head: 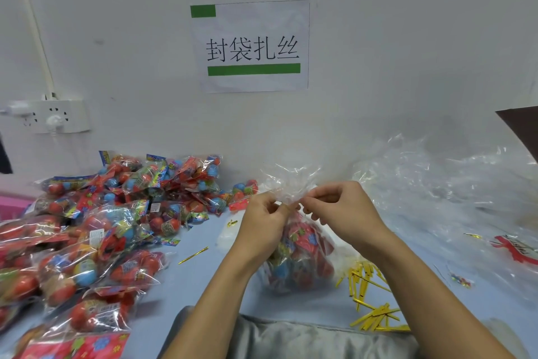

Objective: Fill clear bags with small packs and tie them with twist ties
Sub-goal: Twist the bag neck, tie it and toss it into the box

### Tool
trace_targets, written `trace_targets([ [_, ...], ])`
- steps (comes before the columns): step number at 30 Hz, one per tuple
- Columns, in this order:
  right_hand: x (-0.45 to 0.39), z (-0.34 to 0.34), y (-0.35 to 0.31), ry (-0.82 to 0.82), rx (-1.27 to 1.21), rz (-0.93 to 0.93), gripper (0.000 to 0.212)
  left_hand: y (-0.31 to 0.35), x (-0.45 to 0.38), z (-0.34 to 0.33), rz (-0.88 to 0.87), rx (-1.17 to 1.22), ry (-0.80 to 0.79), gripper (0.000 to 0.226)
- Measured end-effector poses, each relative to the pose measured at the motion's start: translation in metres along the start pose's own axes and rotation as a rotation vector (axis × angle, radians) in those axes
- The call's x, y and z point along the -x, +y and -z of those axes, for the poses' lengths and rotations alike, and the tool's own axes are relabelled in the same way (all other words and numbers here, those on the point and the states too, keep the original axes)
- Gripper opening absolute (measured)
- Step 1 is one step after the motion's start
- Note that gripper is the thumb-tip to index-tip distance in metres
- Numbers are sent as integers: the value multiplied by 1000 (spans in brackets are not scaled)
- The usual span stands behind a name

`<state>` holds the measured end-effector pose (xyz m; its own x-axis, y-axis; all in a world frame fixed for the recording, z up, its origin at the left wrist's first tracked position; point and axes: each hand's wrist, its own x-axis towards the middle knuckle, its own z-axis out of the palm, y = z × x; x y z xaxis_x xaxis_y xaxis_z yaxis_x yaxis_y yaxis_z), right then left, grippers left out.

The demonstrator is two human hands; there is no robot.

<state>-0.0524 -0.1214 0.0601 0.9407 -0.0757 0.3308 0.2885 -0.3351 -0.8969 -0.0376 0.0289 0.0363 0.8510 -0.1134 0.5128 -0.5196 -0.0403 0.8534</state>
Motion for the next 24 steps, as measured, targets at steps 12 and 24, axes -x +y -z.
trace_targets([
  [12, -4, -8, 9, 78, -175, -50, 25, 5, 4, -2, 5, -20, -52, 43],
  [24, -4, -8, 11, -94, -156, -114, 14, 0, 2, -2, 38, -93, 38, 26],
])
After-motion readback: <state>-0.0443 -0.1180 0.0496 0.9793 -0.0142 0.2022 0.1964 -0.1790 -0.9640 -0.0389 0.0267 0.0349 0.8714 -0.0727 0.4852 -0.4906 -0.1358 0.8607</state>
